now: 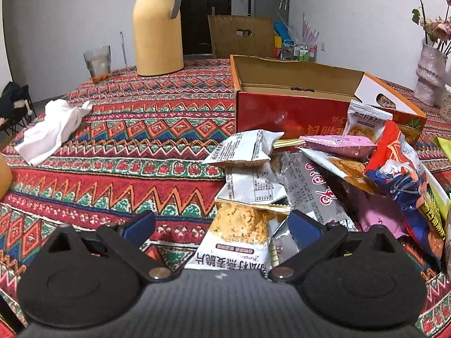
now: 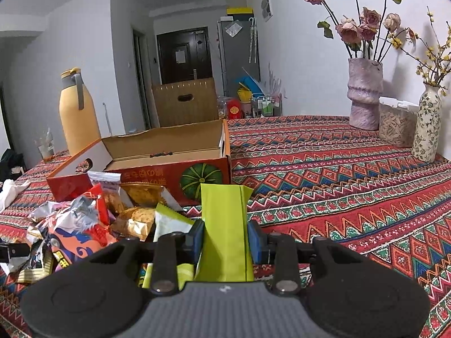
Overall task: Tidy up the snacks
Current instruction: 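Grasp the lime-green packet with the right gripper while the left grasps a biscuit packet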
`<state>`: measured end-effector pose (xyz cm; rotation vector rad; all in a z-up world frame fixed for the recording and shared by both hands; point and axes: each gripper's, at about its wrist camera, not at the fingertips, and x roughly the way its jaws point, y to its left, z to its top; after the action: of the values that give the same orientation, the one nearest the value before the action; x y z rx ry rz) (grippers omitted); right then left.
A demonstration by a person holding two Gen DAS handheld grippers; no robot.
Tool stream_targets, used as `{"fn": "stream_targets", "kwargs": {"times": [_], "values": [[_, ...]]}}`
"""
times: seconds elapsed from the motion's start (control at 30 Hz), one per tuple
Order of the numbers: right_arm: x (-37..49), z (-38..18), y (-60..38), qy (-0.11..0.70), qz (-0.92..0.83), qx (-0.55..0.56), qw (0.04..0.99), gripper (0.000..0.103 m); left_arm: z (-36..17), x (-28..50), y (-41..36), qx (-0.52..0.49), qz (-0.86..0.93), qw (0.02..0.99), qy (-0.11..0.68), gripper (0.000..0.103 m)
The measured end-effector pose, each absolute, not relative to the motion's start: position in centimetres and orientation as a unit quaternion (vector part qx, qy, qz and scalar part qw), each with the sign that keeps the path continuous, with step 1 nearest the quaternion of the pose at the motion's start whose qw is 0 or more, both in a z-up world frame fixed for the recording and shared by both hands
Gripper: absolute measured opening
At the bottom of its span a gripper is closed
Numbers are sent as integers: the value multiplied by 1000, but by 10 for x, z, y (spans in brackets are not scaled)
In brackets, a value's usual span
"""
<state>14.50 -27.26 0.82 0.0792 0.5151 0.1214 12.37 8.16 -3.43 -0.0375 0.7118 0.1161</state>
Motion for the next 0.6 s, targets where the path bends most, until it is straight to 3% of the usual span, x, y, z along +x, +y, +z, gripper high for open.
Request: {"fn": "stream_targets", "kwargs": {"times": [0.27,0.4,0.6], "values": [[142,8,-270,254,62,39,964,32,-39,124,82,-30,48,932,357,71],[139,9,-269,253,63,39,965,32,-39,119,80,-34,39,934,354,46],[131,10,-267,249,66,38,965,32,-38,110,75,-32,41,938,343,44]]}}
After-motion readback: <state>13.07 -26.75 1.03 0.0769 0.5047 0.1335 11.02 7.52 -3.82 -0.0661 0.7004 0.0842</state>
